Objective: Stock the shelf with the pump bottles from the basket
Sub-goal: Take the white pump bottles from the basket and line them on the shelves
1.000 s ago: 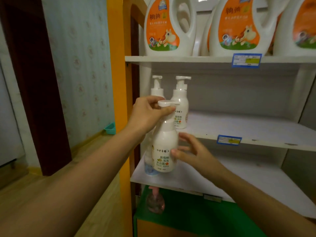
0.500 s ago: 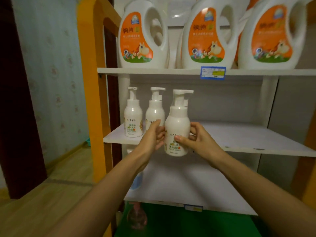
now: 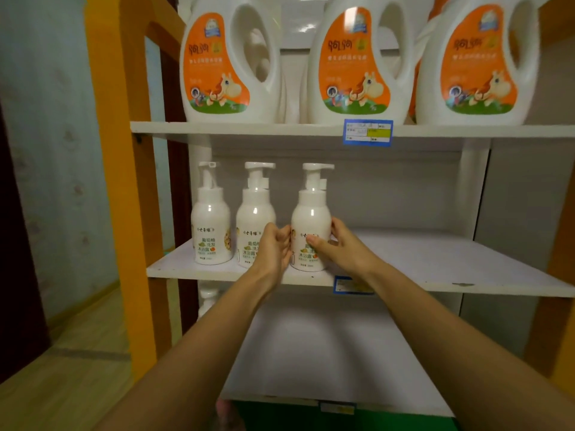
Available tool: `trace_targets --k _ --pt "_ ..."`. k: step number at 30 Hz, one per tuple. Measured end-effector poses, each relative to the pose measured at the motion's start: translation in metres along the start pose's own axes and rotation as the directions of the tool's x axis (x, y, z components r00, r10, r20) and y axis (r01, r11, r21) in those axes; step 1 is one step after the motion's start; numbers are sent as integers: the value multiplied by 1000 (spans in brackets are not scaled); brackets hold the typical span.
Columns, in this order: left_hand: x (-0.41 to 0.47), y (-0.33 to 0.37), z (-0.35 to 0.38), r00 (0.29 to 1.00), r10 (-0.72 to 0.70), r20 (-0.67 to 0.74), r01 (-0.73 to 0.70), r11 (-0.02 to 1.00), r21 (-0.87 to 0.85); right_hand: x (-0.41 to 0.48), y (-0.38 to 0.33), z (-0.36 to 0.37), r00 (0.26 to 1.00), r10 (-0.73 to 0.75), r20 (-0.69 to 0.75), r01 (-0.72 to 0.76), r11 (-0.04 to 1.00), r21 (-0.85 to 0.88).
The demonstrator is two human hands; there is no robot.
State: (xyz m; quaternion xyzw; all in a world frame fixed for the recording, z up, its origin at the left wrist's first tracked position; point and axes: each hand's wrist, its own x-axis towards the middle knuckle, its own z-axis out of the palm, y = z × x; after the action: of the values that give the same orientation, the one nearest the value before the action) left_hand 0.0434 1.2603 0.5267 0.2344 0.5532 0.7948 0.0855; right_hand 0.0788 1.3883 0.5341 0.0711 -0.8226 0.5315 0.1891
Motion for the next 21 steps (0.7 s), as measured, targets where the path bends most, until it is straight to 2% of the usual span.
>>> trace_targets --k 5,7,8,10,12,13,15,21 --pt "6 -4 -1 1000 8 -5 -8 996 87 4 1 1 1000 22 16 -21 996 -85" --pt "3 -3 2 999 29 -36 -20 975 223 -2 -3 1 1000 10 10 -8 991 -131" --pt "-3 -3 5 996 76 -46 -56 939 339 -7 -3 1 1000 -19 -24 15 987 -160" --pt "-17 -10 7 954 291 -70 -210 818 536 -25 -1 0 980 -120 -157 77 963 -258" --pt "-43 -21 11 874 482 -67 -353 723 594 -50 6 -1 942 -231 -245 149 938 -313" --pt "-55 -31 12 854 518 -48 -392 702 595 -63 12 -2 935 -247 -253 170 942 -290" --pt "-76 -53 11 874 487 2 -394 706 588 -93 28 -3 949 -215 -231 167 963 -210" --pt "-129 -151 5 969 243 47 -213 721 660 -176 107 7 990 -19 -143 -1 990 -139"
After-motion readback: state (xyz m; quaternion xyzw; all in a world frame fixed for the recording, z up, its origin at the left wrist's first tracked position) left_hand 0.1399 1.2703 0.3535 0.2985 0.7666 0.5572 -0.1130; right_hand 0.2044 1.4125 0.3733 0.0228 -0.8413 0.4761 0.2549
